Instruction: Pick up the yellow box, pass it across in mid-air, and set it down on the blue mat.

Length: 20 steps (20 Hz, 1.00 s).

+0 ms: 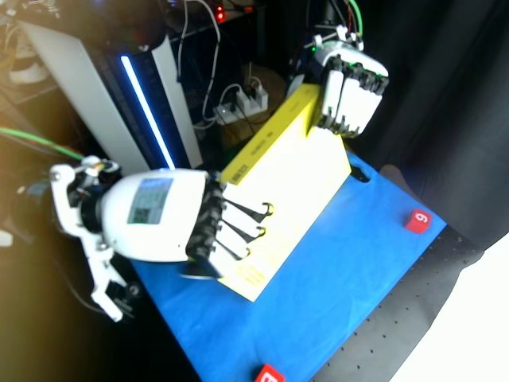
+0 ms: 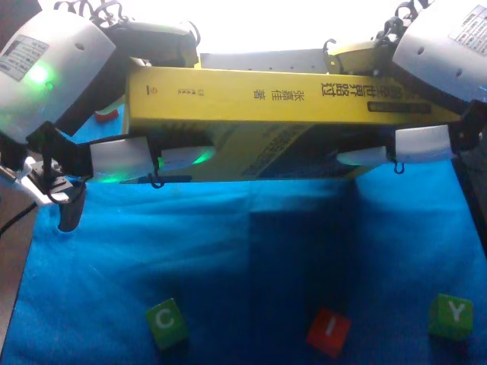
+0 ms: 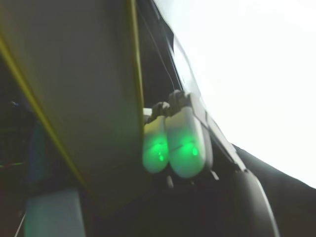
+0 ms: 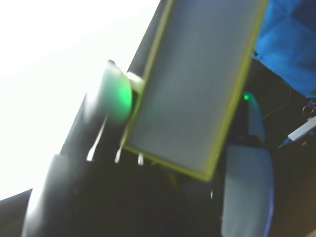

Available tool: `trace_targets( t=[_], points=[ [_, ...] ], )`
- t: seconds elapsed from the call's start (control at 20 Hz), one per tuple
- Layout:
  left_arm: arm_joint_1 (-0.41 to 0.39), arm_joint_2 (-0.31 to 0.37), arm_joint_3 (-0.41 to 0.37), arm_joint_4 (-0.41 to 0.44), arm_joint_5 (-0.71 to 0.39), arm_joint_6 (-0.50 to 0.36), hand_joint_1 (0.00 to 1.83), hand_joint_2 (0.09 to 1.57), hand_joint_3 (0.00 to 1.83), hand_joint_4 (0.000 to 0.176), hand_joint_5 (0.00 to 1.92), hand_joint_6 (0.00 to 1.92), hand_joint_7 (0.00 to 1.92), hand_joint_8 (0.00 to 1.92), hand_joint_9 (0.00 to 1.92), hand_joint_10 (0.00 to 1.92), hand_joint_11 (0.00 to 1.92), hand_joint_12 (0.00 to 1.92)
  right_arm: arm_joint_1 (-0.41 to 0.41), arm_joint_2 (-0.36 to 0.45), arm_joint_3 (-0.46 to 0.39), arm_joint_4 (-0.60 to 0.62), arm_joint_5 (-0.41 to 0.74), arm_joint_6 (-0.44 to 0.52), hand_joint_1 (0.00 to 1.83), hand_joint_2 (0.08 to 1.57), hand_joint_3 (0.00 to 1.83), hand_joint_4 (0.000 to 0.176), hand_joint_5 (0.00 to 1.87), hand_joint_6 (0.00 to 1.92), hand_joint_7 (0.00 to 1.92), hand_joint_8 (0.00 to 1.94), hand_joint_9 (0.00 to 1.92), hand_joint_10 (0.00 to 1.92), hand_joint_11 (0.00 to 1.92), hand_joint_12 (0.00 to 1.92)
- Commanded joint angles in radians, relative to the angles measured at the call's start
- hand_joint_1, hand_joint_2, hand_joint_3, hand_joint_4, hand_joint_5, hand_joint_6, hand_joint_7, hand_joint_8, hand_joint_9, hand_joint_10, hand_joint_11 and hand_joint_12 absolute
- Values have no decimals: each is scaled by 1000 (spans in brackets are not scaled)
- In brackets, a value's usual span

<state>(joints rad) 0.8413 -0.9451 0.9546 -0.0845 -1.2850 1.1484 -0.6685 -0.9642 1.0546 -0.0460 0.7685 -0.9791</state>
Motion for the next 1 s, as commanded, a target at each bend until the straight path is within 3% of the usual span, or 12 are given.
trace_targets(
  t=[0.0, 0.05, 0.1, 0.15, 0.2, 0.25, 0.3, 0.5, 0.55, 0.65, 0.8, 0.95],
  points=[
    [-13, -3, -9, 6, -169, -55, 1251, 1179, 0, 0, 1059, 1921, 1380, 1921, 1546, 1921, 1618, 1921, 17, -6, 14, 60, 57, -19, 1444, 1199, 1, 0, 1253, 1921, 1521, 1941, 1629, 1921, 1710, 1921],
    [-11, -2, -9, 3, -165, -55, 1186, 1167, 0, 0, 1043, 1921, 1379, 1921, 1546, 1921, 1617, 1921, 22, -3, 15, 60, 57, -19, 1470, 1213, 8, 0, 1259, 1921, 1522, 1941, 1622, 1921, 1696, 1921],
    [-6, 0, -9, -5, -164, -55, 811, 1326, 13, 113, 621, 1730, 721, 1600, 751, 1760, 713, 1921, 29, 3, 15, 60, 57, -19, 1467, 1214, 11, 0, 1240, 1921, 1469, 1941, 1569, 1921, 1647, 1921],
    [-1, 1, -9, -13, -165, -55, 580, 1266, 0, 0, 343, 948, 434, 1008, 399, 1311, 340, 1774, 35, 8, 15, 57, 57, -19, 1452, 1216, 13, 0, 1194, 1921, 1384, 1941, 1494, 1921, 1579, 1921],
    [8, 4, -10, -27, -167, -55, 580, 1266, 0, 0, 343, 948, 434, 1008, 399, 1311, 340, 1774, 41, 15, 14, 53, 57, -19, 1452, 1216, 13, 0, 1194, 1921, 1384, 1941, 1494, 1921, 1579, 1921],
    [14, 7, -11, -37, -165, -55, 498, 1162, 6, 46, 41, 188, 38, 96, 15, 186, 13, 397, 46, 20, 13, 51, 57, -19, 1421, 1227, 23, 0, 1215, 1921, 1395, 1941, 1510, 1921, 1592, 1921],
    [19, 8, -11, -46, -163, -55, 446, 1132, 0, 72, 7, 37, 7, 18, 2, 36, 2, 79, 49, 25, 10, 50, 58, -19, 1428, 1218, 21, 0, 1217, 1921, 1405, 1941, 1520, 1921, 1600, 1921],
    [35, 16, -14, -71, -167, -55, 469, 1096, 0, 109, 0, 0, 0, 0, 0, 0, 0, 0, 51, 31, 1, 51, 66, -19, 1402, 1209, 20, 0, 1211, 1921, 1417, 1941, 1535, 1921, 1611, 1921],
    [50, 25, -18, -91, -178, -55, 513, 1085, 0, 140, 0, 0, 0, 0, 0, 0, 0, 0, 51, 45, -9, 51, 69, -19, 1386, 1201, 19, 0, 1183, 1921, 1374, 1941, 1481, 1921, 1568, 1921],
    [78, 39, -25, -128, -199, -55, 499, 1098, 0, 100, 0, 0, 0, 0, 0, 0, 0, 0, 51, 81, -32, 51, 71, -19, 1423, 1190, 15, 0, 1161, 1921, 1357, 1941, 1487, 1921, 1567, 1921],
    [138, 78, -44, -192, -240, -52, 506, 1107, 1, 80, 0, 0, 0, 0, 0, 0, 0, 0, 50, 133, -75, 51, 71, -19, 1530, 1177, 11, 0, 1126, 1921, 1358, 1941, 1515, 1921, 1596, 1921],
    [179, 99, -59, -243, -274, -46, 518, 1113, 4, 109, 0, 0, 0, 0, 0, 0, 0, 0, 25, 186, -112, 50, 71, -19, 1504, 1169, 7, 0, 1149, 1921, 1386, 1941, 1506, 1921, 1561, 1921]
  ],
)
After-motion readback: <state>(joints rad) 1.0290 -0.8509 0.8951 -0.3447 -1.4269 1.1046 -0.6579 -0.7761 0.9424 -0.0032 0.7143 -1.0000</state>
